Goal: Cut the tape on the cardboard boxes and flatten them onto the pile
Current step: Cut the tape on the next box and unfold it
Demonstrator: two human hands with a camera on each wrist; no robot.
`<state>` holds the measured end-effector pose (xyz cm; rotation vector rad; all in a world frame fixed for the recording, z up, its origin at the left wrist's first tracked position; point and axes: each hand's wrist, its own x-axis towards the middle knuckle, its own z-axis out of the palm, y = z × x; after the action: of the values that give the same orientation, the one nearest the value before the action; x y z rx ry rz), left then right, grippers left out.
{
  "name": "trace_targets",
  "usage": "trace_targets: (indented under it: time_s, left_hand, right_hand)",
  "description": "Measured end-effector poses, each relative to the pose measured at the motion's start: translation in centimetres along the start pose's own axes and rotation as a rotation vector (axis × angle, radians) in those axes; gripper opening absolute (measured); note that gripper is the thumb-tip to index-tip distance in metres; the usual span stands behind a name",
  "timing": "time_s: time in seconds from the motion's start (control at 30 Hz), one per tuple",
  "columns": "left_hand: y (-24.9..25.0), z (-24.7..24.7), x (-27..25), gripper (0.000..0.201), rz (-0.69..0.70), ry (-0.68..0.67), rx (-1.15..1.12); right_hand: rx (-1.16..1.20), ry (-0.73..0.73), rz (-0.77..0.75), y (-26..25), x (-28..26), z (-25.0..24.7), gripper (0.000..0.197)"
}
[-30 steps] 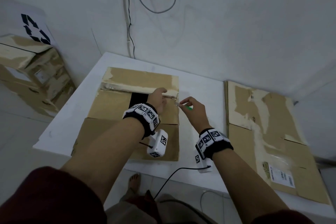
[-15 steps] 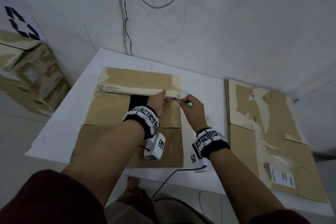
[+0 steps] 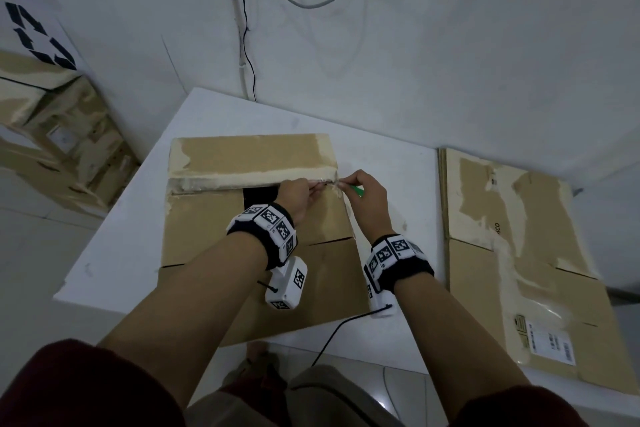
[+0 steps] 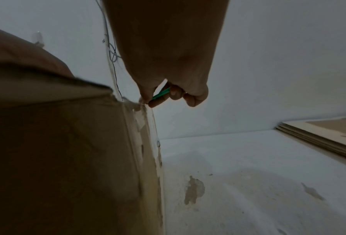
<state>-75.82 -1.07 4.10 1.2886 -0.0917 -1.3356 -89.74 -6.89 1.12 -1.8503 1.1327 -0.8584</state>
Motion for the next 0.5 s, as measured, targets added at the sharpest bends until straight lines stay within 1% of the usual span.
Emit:
trace_targets:
  time_s: [0.13, 0.27, 0.33, 0.43, 0.5]
  left_hand:
    - [0.2, -0.6, 0.5, 0.028, 0.011, 0.009, -0.050]
    - [0.2, -1.0, 1.1, 0.028, 0.024, 0.010, -0.093]
    - [0.1, -1.0, 1.3, 0.027, 0.026, 0.022, -0.125]
    - [-0.3, -0.6, 1.5, 0.014, 0.031, 0.052, -0.216]
    - [-0.3, -0.2, 1.7, 0.021, 0.035, 0.097, -0.233]
  right_hand:
    - [0.041, -0.008, 0.022, -0.5, 0.9, 0.5, 0.010]
    - [0.033, -0.014, 0.033, -0.7, 1.3, 0.8, 0.010]
    - [0.026, -0.045, 0.037, -0.9, 1.4, 0.7, 0.011]
    - [-0.004, -0.099, 0.024, -1.1, 1.0, -0.1, 0.012]
    - [-0.033, -0.138, 0.009, -0.9, 0.4, -1.0, 0.008]
